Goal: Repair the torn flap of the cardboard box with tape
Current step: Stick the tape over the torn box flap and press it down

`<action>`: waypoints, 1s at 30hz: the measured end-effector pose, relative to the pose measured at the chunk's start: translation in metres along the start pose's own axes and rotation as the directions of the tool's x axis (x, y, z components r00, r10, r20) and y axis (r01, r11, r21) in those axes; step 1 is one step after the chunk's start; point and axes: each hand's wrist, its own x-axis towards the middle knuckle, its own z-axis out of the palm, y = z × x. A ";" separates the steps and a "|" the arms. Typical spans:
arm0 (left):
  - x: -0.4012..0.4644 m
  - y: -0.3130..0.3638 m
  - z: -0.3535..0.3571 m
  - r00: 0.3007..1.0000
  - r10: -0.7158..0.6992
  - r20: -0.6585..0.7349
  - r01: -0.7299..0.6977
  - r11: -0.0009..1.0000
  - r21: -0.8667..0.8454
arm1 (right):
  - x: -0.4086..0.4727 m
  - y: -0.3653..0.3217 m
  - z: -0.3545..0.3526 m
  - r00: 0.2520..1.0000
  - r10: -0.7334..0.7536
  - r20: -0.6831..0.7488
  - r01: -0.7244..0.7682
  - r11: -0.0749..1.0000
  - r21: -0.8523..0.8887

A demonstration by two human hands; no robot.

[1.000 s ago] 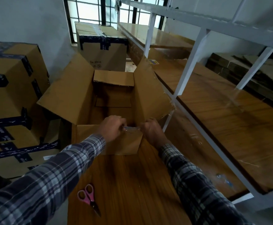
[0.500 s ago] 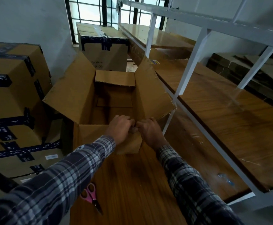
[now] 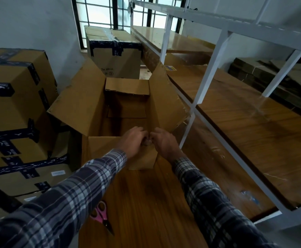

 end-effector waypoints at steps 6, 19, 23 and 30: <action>-0.006 -0.007 -0.004 0.999 -0.033 0.033 0.032 0.999 0.039 | -0.002 0.008 0.001 1.000 -0.029 0.010 0.029 0.999 -0.022; 0.002 -0.012 -0.007 1.000 -0.018 0.004 0.017 0.986 0.169 | -0.002 0.009 0.006 0.997 -0.047 -0.068 0.035 0.985 -0.170; 0.003 -0.016 -0.005 1.000 -0.003 0.021 -0.001 0.988 0.155 | -0.005 0.013 0.005 0.998 -0.040 -0.053 0.031 0.987 -0.155; 0.002 -0.028 -0.006 0.996 0.027 0.082 -0.032 0.997 0.064 | -0.008 0.017 0.001 0.998 -0.044 -0.055 0.039 0.995 -0.090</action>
